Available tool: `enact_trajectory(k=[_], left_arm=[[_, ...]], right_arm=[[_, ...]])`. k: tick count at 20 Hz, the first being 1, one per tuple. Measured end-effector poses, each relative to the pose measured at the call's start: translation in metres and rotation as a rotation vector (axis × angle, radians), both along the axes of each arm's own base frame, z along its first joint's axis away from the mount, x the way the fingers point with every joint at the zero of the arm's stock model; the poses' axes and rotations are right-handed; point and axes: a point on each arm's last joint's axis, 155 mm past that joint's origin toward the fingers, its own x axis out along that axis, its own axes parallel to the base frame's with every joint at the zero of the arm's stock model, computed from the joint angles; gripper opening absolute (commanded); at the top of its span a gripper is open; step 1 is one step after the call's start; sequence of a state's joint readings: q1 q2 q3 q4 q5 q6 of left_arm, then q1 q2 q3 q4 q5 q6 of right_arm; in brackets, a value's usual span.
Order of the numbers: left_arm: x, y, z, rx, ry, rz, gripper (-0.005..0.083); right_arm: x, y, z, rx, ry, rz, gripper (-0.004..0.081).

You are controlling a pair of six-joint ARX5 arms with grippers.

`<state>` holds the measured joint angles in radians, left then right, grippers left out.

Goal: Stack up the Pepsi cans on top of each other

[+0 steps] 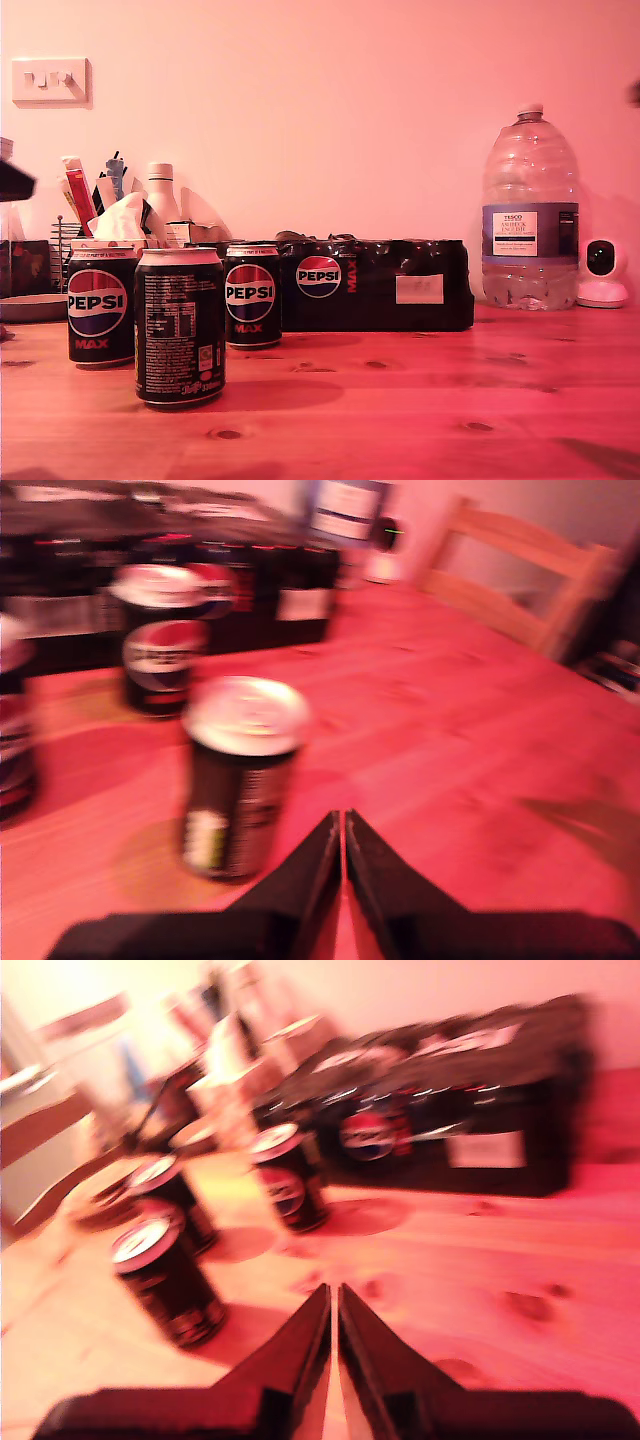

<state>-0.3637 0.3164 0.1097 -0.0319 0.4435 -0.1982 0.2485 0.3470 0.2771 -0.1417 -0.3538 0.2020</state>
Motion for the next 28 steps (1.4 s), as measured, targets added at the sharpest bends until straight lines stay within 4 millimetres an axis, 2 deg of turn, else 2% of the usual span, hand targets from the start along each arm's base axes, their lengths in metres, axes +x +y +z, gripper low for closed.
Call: enact_trajectory(k=[6,10,11,12,13,14,15,17,18,22,24,28], left_arm=[[-0.008,-0.01,0.0,0.013,-0.015,-0.049,-0.0024],[-0.007,-0.009,-0.001,0.017,-0.009,-0.042,-0.0024],[-0.007,-0.009,-0.002,0.017,-0.009,-0.042,-0.0024],[-0.006,-0.008,-0.002,0.018,-0.01,-0.037,-0.0024],[-0.006,-0.007,-0.002,0.02,-0.01,-0.032,-0.0024],[-0.005,-0.007,-0.002,0.02,-0.01,-0.029,-0.0024],[-0.005,-0.007,-0.002,0.021,-0.01,-0.027,-0.0024],[-0.005,-0.006,-0.002,0.021,-0.011,-0.025,-0.0024],[-0.005,-0.006,-0.002,0.021,-0.011,-0.025,-0.0024],[-0.005,-0.006,-0.003,0.038,-0.022,-0.029,-0.0023],[-0.002,-0.004,-0.002,0.043,-0.03,-0.014,0.0008],[0.001,0.0,-0.004,0.054,-0.026,0.016,0.0028]], right_arm=[[0.028,0.034,-0.022,-0.068,0.015,0.105,-0.001],[0.038,0.044,-0.02,-0.061,-0.017,0.122,-0.001],[0.04,0.047,-0.02,-0.063,-0.023,0.131,0.0027],[0.04,0.051,-0.023,-0.081,-0.034,0.148,0.0195],[0.041,0.057,-0.026,-0.083,-0.032,0.164,0.0407],[0.04,0.062,-0.03,-0.114,-0.045,0.185,0.056],[0.044,0.063,-0.036,-0.122,-0.029,0.167,0.0658],[0.049,0.069,-0.053,-0.148,0.024,0.162,0.0666],[0.052,0.074,-0.055,-0.181,0.001,0.18,0.0666],[0.073,0.109,-0.027,-0.212,-0.142,0.258,0.0666],[0.089,0.122,-0.024,-0.212,-0.15,0.266,0.0666],[0.124,0.142,-0.046,-0.254,-0.131,0.279,0.0665]])
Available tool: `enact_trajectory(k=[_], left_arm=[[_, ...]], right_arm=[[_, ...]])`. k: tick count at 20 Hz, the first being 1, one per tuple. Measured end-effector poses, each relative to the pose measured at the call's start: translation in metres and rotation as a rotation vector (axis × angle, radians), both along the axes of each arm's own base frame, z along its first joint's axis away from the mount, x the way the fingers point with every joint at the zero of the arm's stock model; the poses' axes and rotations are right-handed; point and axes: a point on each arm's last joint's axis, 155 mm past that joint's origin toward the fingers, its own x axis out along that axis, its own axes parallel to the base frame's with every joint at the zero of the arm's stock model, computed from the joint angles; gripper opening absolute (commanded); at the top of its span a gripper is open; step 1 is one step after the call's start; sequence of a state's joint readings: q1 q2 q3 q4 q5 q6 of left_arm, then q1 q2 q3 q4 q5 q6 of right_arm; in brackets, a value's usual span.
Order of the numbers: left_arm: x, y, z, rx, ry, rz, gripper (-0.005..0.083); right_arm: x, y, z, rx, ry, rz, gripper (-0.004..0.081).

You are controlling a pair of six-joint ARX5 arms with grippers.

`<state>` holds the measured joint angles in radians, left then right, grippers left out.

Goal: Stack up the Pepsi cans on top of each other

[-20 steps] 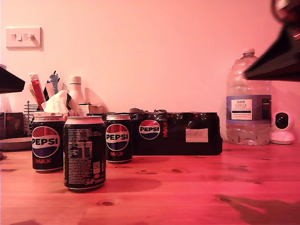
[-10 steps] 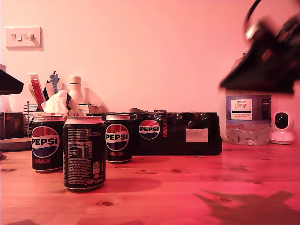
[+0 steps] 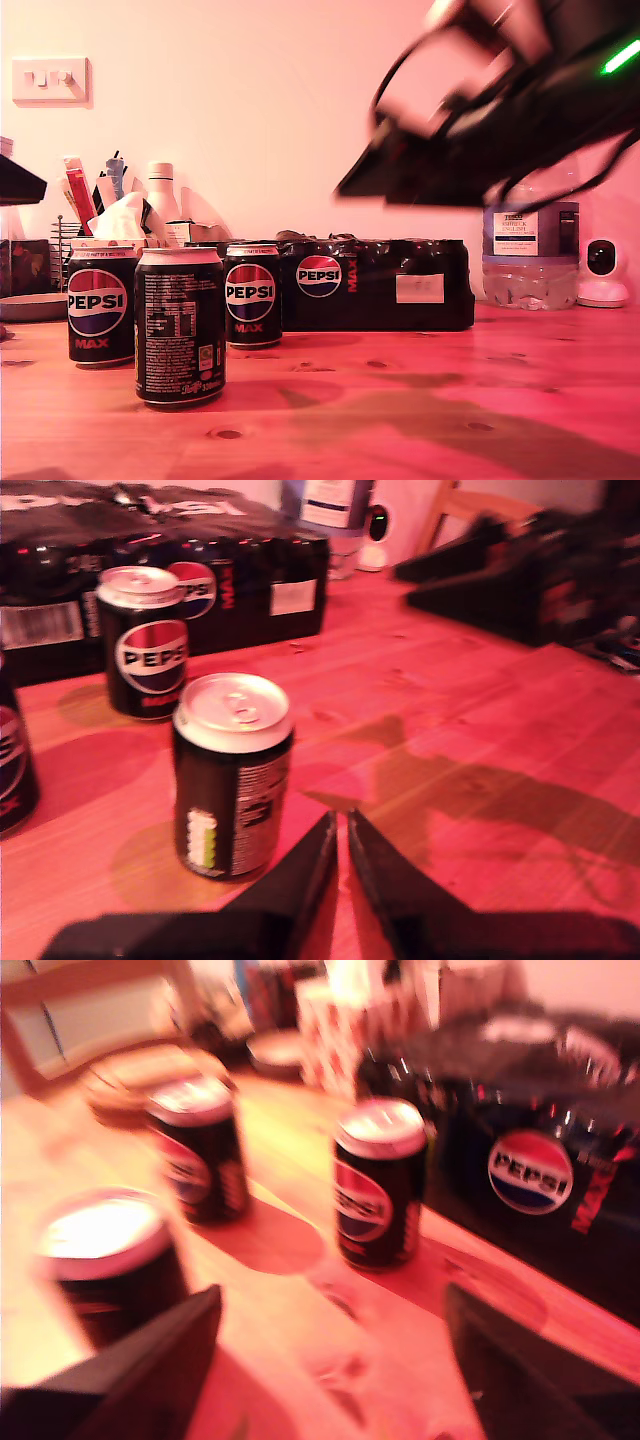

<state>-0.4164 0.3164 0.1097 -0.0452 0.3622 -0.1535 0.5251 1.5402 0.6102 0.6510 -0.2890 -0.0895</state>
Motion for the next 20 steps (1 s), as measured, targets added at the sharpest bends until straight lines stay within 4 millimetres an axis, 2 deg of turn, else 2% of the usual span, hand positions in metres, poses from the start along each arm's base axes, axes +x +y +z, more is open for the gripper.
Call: enact_trajectory(k=[2,4,7,12,15,20], left_arm=[[0.005,0.005,-0.001,0.009,-0.004,0.039,0.0091],[0.011,0.012,-0.001,0.02,-0.01,0.086,0.0179],[0.017,0.021,-0.002,0.034,-0.015,0.143,0.0187],[0.017,0.023,-0.009,0.05,0.01,0.151,0.0186],[0.016,0.024,-0.012,0.055,0.019,0.154,0.0186],[0.016,0.024,-0.012,0.057,0.022,0.158,0.0186]], right_arm=[[0.014,0.012,-0.005,-0.009,-0.002,0.021,0.0665],[0.031,0.026,-0.001,0.004,-0.012,0.044,0.0665],[0.052,0.043,-0.001,0.014,-0.022,0.063,0.0665],[0.065,0.058,-0.031,-0.001,0.03,0.099,0.0665],[0.076,0.064,-0.043,-0.008,0.042,0.098,0.0665],[0.094,0.078,-0.03,0.016,0.008,0.116,0.0665]])
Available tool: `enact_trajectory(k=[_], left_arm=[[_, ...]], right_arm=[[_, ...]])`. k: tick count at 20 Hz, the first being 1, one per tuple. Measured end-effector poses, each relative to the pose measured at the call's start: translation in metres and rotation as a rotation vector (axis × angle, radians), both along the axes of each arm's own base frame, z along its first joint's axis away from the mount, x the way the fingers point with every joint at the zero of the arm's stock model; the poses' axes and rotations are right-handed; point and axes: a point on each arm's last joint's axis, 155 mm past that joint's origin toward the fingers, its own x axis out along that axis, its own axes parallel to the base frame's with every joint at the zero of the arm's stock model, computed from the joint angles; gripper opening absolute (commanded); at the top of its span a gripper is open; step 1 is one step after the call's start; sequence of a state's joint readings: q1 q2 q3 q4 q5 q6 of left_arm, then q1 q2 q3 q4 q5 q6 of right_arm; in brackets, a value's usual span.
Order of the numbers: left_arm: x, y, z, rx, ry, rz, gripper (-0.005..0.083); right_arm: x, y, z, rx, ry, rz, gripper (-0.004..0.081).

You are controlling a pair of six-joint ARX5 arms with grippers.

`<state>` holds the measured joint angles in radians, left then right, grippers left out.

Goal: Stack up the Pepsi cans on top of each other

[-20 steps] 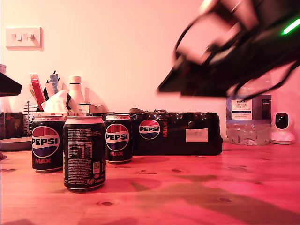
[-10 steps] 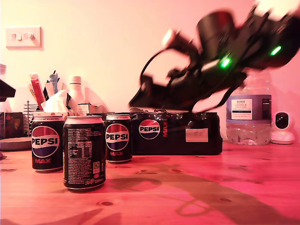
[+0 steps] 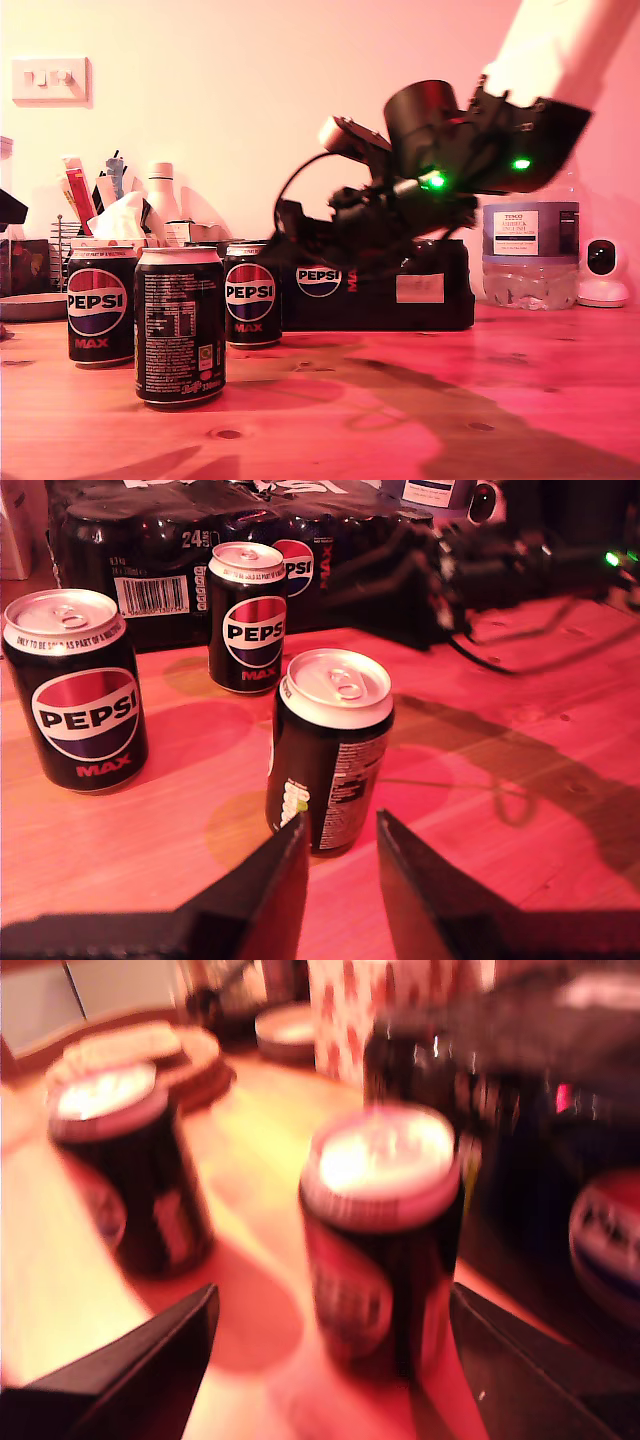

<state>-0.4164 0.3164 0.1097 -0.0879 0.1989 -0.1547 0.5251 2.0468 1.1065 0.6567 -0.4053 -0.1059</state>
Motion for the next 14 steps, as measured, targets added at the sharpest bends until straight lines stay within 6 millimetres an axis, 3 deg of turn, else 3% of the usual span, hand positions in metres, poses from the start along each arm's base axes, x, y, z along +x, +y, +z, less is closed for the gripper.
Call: enact_trajectory(k=[7,14], left_arm=[[0.001,0.001,-0.001,-0.003,0.006,0.009,0.0186],[0.001,0.001,-0.001,-0.014,0.013,0.013,0.0186]], right_arm=[[0.017,0.011,-0.01,-0.023,0.043,0.004,0.0665],[0.03,0.017,0.009,-0.028,0.047,-0.002,0.0665]])
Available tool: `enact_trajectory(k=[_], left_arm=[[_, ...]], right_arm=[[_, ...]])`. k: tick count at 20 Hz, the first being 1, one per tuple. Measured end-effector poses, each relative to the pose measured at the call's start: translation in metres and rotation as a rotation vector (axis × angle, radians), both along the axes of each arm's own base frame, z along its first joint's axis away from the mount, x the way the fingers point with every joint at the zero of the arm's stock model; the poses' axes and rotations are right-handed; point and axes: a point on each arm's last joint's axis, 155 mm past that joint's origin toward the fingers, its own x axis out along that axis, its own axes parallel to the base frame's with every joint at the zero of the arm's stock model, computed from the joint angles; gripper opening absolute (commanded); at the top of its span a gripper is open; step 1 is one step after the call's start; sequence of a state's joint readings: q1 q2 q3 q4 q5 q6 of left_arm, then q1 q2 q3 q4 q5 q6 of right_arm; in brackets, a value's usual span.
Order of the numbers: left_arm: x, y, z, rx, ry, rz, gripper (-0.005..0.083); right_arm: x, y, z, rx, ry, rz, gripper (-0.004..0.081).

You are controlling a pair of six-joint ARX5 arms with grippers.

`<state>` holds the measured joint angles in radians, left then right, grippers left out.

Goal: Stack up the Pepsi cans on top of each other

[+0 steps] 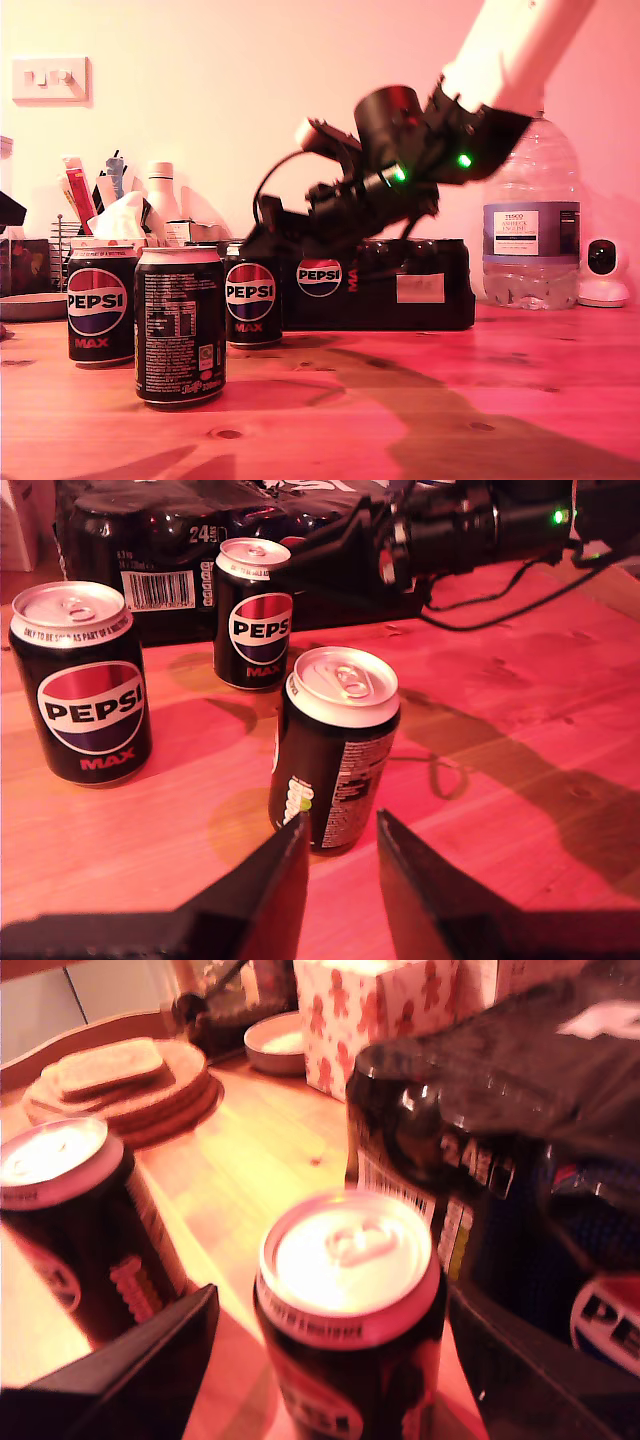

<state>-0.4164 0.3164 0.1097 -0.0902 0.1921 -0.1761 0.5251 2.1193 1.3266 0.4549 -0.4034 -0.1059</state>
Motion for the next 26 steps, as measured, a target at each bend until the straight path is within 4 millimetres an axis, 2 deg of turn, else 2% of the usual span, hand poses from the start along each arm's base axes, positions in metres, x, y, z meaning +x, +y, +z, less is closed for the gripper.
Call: enact_trajectory(k=[6,10,13,19,24,26], left_arm=[[0.0,0.0,0.0,-0.003,0.002,0.001,0.0186],[0.0,0.0,0.0,-0.004,0.003,0.001,0.0186],[0.0,0.0,0.0,-0.004,0.003,0.001,0.0186],[0.0,0.0,0.0,-0.004,0.003,0.002,0.0186],[0.0,0.0,0.0,-0.004,0.003,0.002,0.0186],[0.0,0.0,0.0,-0.004,0.003,0.001,0.0186]], right_arm=[[0.003,0.003,0.004,0.0,-0.002,0.001,0.0665],[0.016,0.022,0.012,-0.006,-0.017,0.014,0.0665],[0.018,0.03,0.0,-0.042,0.001,0.018,0.0665],[0.023,0.028,-0.022,-0.094,0.054,0.003,0.0665],[0.022,0.027,-0.026,-0.111,0.056,0.005,0.0664],[0.022,0.026,-0.027,-0.115,0.058,-0.001,0.062]])
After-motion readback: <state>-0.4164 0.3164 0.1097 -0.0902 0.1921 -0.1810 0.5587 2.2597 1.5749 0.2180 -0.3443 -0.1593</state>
